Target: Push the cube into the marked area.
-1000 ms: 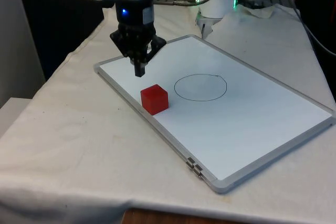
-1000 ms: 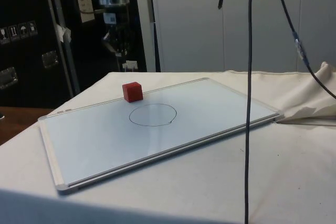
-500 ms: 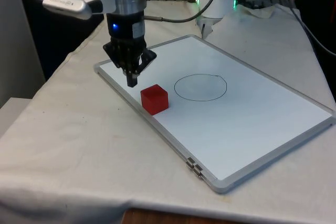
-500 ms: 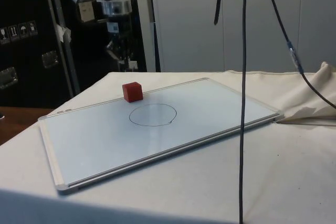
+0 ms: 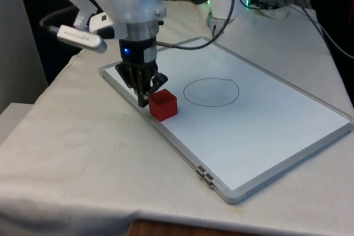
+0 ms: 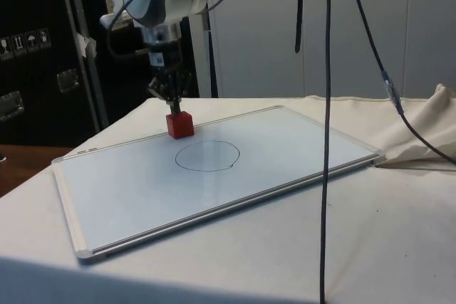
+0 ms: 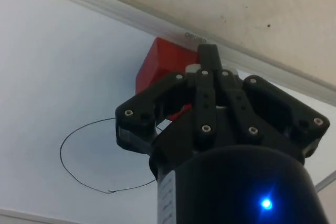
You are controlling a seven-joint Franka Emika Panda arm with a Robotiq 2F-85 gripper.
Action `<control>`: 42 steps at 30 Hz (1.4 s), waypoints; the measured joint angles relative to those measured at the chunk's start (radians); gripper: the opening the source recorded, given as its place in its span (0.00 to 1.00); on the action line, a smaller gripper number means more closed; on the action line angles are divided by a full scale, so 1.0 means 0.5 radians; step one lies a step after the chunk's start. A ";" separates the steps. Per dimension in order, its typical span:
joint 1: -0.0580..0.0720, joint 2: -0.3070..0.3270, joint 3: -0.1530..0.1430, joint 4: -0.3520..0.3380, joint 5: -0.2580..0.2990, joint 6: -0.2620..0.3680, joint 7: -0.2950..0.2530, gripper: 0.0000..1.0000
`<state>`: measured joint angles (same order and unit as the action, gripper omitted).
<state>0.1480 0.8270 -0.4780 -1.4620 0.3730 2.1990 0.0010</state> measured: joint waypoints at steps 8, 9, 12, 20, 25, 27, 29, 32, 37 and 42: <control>0.034 0.026 0.000 -0.046 0.002 0.000 0.062 0.00; 0.036 0.020 0.002 -0.058 0.006 -0.002 0.062 0.00; 0.050 -0.006 0.006 -0.106 0.018 -0.004 0.062 0.00; 0.058 -0.066 0.030 -0.196 0.038 -0.004 0.018 0.00; 0.058 -0.066 0.052 -0.194 0.042 -0.004 -0.032 0.00; 0.058 -0.066 0.056 -0.194 0.042 -0.006 -0.050 0.00; 0.062 -0.068 0.062 -0.194 0.042 -0.010 -0.064 0.00; 0.066 -0.072 0.068 -0.192 0.042 -0.020 -0.082 0.00; 0.080 -0.088 0.068 -0.192 0.040 -0.066 -0.090 0.00; 0.092 -0.120 0.068 -0.206 0.040 -0.148 -0.090 0.00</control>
<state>0.1940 0.7670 -0.4440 -1.5650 0.3930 2.1250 -0.0440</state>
